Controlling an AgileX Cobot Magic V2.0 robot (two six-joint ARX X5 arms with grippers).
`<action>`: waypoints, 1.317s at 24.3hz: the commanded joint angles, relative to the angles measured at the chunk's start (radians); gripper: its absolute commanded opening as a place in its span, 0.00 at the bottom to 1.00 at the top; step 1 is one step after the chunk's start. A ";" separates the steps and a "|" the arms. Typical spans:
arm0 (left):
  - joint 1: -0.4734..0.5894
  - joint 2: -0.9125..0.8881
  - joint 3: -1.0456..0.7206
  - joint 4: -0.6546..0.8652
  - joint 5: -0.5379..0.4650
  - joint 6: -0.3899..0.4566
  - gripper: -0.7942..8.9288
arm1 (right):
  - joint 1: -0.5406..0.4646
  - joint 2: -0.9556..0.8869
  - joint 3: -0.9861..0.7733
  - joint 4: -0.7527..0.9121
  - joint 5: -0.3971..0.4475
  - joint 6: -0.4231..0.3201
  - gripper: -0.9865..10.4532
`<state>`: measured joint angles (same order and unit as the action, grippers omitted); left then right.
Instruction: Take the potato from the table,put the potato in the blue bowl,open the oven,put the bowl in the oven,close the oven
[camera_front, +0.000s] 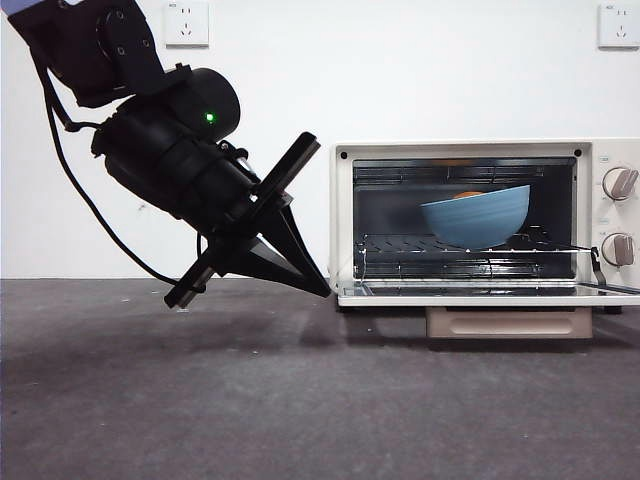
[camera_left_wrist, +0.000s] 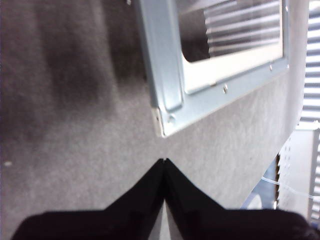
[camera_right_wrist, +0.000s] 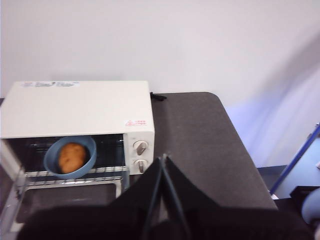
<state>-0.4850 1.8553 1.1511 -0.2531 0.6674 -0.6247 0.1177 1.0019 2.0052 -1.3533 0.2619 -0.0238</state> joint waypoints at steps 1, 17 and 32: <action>0.003 0.035 0.003 0.038 0.002 -0.084 0.08 | 0.001 -0.045 -0.035 -0.018 -0.036 -0.006 0.08; 0.002 0.120 0.004 0.186 0.013 -0.303 0.08 | 0.001 -0.123 -0.062 -0.019 -0.053 0.022 0.08; -0.008 0.120 0.009 0.307 0.081 -0.380 0.08 | 0.001 -0.123 -0.062 -0.019 -0.053 0.024 0.08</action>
<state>-0.4847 1.9659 1.1519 0.0006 0.7189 -0.9665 0.1177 0.8841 1.9499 -1.3537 0.2092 -0.0113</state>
